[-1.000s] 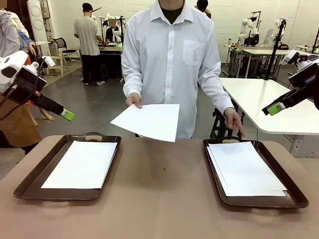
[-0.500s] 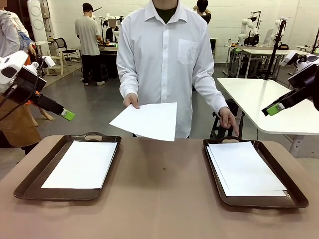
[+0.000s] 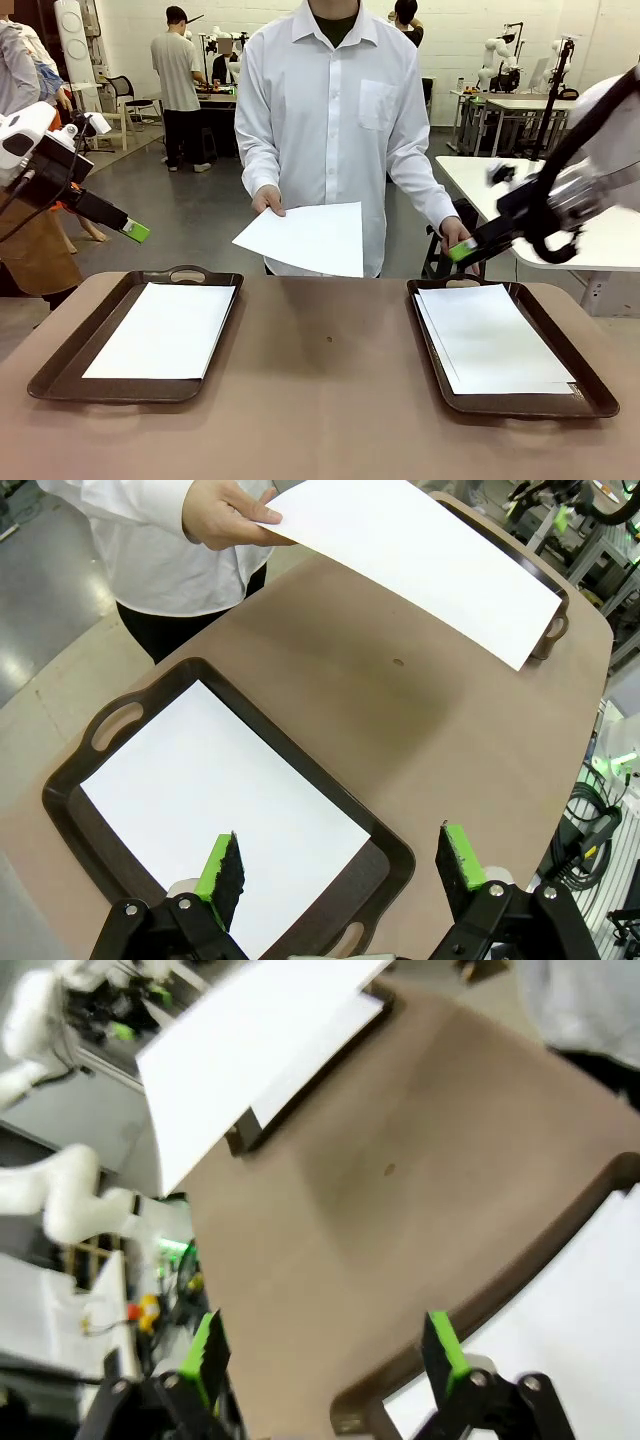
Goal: Sort the A4 documents.
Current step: Receive the A4 Paper.
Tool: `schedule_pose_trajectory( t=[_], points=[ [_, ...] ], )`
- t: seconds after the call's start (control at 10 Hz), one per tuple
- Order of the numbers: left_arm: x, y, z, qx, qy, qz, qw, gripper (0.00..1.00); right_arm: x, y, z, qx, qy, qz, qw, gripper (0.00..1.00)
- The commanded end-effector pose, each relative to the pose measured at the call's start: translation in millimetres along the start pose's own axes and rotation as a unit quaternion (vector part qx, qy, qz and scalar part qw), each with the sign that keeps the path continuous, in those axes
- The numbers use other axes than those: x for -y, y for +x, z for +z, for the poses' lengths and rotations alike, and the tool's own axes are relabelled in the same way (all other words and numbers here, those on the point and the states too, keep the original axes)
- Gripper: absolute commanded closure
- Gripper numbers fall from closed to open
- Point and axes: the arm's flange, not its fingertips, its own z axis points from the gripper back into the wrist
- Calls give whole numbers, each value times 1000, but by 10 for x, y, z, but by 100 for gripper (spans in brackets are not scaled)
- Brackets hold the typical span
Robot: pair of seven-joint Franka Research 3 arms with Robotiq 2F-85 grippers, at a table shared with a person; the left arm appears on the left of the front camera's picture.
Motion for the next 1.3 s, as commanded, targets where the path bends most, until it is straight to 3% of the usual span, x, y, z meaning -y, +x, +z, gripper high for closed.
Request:
schedule_pose_trajectory(
  t=[0.0,0.4,0.8,1.2],
  points=[
    [-9,-9,5,-3,1,-4,1000,0,111,35,-453,20,22,-60,998,0],
    [-9,-9,5,-3,1,-4,1000,0,349,214,-990,109,84,-166,976,0],
    [-9,-9,5,-3,1,-4,1000,0,313,290,-1067,176,148,-223,947,0],
    [-9,-9,5,-3,1,-4,1000,0,81,431,-1230,164,234,-244,927,0]
  ],
)
